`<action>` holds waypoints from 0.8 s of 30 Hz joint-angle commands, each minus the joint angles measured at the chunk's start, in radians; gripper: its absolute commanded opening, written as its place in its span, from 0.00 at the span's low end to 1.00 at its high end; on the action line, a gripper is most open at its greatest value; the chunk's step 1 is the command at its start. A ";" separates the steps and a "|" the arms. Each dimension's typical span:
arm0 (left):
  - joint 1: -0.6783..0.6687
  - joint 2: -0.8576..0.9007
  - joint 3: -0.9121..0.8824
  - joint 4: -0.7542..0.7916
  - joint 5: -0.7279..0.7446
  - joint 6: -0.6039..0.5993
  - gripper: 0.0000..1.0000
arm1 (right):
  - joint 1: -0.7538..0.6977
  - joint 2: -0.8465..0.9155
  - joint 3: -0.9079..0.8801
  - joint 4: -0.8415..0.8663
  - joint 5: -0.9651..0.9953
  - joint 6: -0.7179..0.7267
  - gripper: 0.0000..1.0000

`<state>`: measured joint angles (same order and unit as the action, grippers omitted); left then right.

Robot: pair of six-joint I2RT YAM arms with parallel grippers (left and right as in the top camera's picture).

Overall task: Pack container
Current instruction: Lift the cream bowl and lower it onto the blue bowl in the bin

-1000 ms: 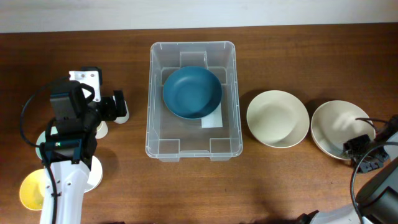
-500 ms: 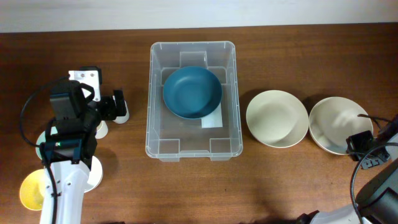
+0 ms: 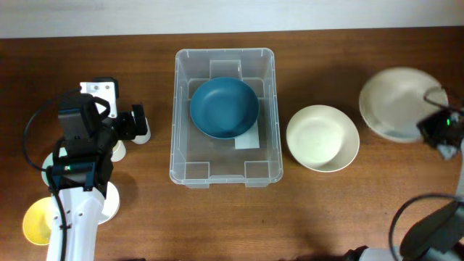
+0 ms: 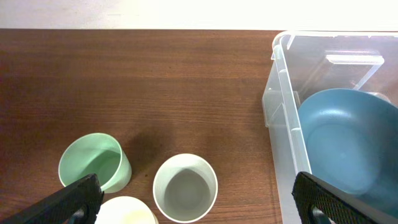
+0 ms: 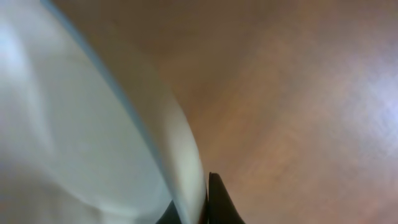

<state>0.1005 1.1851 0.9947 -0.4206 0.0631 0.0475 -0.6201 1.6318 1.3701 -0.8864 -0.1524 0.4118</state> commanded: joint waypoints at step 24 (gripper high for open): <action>0.005 0.002 0.019 0.020 -0.007 -0.010 1.00 | 0.929 0.153 0.176 0.270 0.077 -0.172 0.04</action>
<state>0.1005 1.1851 0.9947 -0.4023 0.0631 0.0475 0.2813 1.7374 1.5230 -0.6407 -0.0986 0.2642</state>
